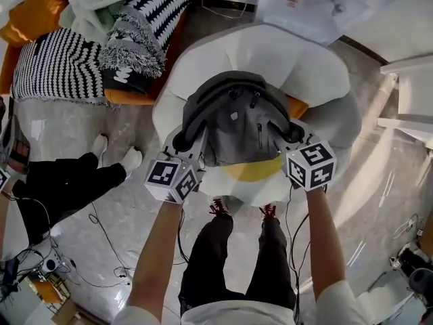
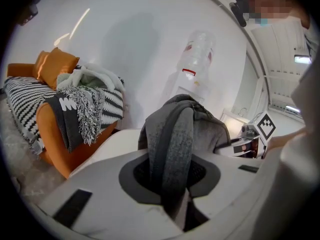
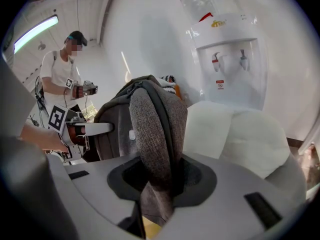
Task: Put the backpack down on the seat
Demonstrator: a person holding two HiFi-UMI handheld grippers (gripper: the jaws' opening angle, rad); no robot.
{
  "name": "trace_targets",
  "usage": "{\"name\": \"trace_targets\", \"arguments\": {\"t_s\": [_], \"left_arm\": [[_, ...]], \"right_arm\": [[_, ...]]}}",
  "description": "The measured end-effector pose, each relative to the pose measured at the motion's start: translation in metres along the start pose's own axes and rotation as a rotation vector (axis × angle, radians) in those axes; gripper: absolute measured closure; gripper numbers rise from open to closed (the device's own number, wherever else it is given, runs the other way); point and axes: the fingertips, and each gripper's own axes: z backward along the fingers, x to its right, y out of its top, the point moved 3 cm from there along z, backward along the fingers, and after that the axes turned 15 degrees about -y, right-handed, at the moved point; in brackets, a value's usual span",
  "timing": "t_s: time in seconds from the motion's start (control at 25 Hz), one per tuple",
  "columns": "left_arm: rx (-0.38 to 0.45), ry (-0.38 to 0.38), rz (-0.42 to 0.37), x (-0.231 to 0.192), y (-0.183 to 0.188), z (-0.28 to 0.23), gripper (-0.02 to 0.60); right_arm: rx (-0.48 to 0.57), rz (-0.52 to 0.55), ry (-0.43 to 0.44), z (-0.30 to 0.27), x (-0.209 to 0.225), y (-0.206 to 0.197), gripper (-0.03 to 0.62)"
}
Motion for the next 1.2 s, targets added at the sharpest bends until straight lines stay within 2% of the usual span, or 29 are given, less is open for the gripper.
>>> {"name": "trace_targets", "arguments": {"t_s": [0.68,1.2], "left_arm": [[-0.064,0.001,-0.001,-0.028,-0.028,-0.045,0.483],[-0.112,0.005,-0.011,-0.042,-0.032,-0.071,0.461]], "right_arm": [[-0.034,-0.050,-0.043,-0.040,0.028,-0.028,0.494],[-0.036,-0.105,-0.074,-0.062,0.053,-0.036,0.474]]}}
